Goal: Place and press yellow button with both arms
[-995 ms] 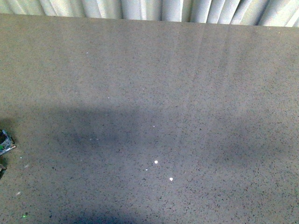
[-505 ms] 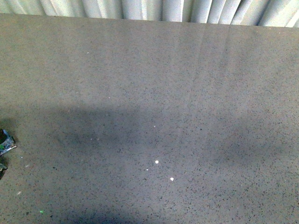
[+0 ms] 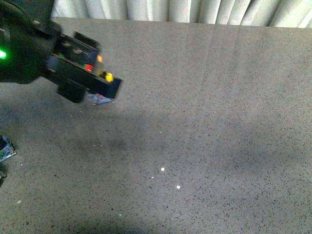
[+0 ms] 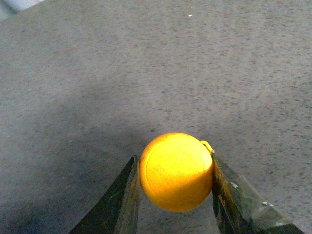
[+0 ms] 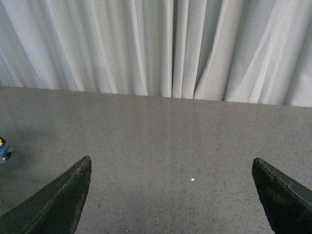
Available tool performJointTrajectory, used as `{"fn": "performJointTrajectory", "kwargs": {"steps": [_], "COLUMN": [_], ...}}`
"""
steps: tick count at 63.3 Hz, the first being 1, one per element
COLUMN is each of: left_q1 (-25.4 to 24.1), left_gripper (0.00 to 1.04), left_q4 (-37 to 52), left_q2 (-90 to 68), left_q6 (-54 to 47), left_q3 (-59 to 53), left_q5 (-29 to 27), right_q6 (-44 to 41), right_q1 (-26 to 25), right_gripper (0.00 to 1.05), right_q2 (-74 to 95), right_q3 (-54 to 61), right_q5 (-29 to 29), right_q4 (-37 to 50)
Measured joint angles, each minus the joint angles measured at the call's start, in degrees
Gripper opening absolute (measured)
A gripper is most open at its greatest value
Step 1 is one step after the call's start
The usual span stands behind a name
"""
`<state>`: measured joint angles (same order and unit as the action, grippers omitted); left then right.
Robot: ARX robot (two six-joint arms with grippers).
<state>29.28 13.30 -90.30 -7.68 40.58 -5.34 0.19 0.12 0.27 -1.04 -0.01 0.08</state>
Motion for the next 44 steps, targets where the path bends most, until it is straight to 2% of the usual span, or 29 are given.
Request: {"fn": "performJointTrajectory", "kwargs": {"steps": [6,18,44], "left_q1": [4.46,9.03,11.19], "left_gripper": [0.32,0.32,0.32], "left_q4": [1.73,4.09,5.38], "left_q2": [-3.45,-8.61,-16.31], "left_q6": [1.40,3.15,4.33], "left_q3": [0.77,1.40,4.96], "left_q5": [-0.98,-2.93,-5.20], "right_q6": [0.00,0.00,0.00], "right_q1": [0.00,0.02,0.00], "right_gripper": [0.96,0.96,0.96], "right_q2": [0.00,0.00,0.00], "right_q3": [0.00,0.00,0.00], "right_q5": [0.00,0.00,0.00], "right_q4": [0.00,0.00,0.00]}}
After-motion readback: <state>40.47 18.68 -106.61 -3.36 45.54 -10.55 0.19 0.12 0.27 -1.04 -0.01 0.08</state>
